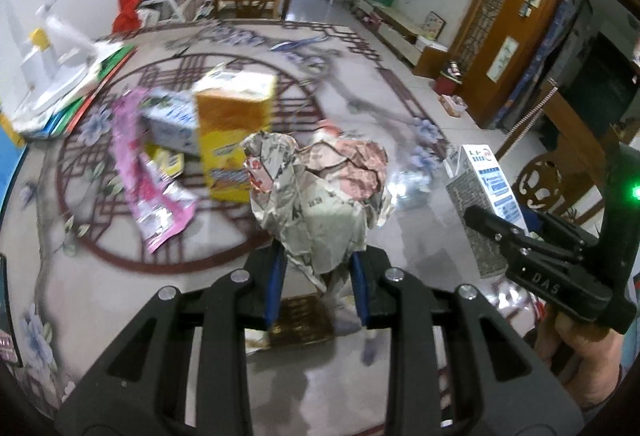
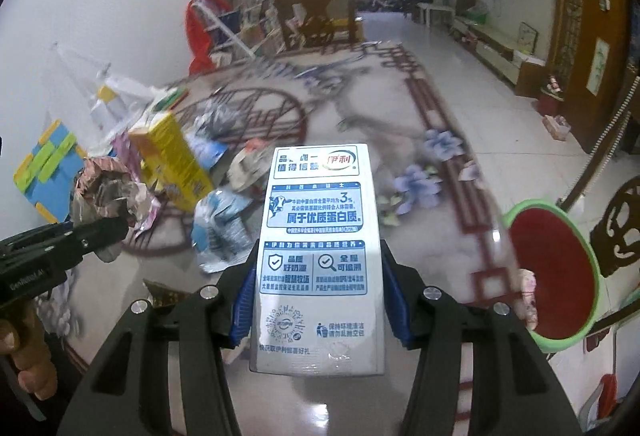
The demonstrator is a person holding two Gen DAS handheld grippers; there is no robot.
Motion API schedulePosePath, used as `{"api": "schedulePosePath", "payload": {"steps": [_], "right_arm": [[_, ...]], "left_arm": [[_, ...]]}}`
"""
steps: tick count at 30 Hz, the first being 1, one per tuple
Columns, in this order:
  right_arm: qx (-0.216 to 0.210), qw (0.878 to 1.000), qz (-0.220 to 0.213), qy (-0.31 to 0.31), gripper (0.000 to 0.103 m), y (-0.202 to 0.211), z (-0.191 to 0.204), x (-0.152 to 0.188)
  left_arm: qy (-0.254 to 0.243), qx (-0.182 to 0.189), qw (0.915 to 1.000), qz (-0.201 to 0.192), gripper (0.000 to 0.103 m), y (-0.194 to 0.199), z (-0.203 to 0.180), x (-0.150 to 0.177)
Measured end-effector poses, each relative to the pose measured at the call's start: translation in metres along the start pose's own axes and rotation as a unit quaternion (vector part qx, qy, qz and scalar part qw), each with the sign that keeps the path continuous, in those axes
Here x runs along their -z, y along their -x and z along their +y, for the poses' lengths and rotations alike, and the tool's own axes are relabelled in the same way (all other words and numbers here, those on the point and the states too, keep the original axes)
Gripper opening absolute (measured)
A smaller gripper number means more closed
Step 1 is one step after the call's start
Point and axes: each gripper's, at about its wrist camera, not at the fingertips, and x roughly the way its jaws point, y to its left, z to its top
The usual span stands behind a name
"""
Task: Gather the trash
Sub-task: 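Carry the milk carton and crumpled paper over the red bin with both tools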
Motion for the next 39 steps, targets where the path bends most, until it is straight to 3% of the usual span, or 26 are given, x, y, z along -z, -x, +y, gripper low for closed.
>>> {"api": "schedulePosePath", "payload": {"steps": [11,20,31,34,37,39], "right_arm": [[0.041,0.998,-0.030,-0.045,0.051,0.036,-0.067,-0.007],[0.081,0.992,-0.049,-0.088,0.051,0.063,-0.138,-0.013],[0.128,0.976,-0.065,-0.161,0.051,0.086,-0.232,-0.006],[0.137,0.973,-0.065,-0.172,0.051,0.087,-0.250,-0.003],[0.147,0.971,-0.064,-0.178,0.051,0.085,-0.261,0.003],[0.141,0.969,-0.056,-0.194,0.051,0.079,-0.272,0.010]], "left_arm": [[-0.058,0.049,0.9971,0.004,0.028,-0.019,-0.079,-0.023],[-0.105,0.106,0.9887,0.017,0.028,-0.050,-0.162,-0.044],[-0.141,0.177,0.9725,0.054,0.028,-0.092,-0.245,-0.058],[-0.132,0.216,0.9644,0.076,0.028,-0.107,-0.258,-0.061],[-0.138,0.222,0.9614,0.085,0.028,-0.119,-0.272,-0.063],[-0.123,0.249,0.9549,0.103,0.028,-0.130,-0.279,-0.067]]}}
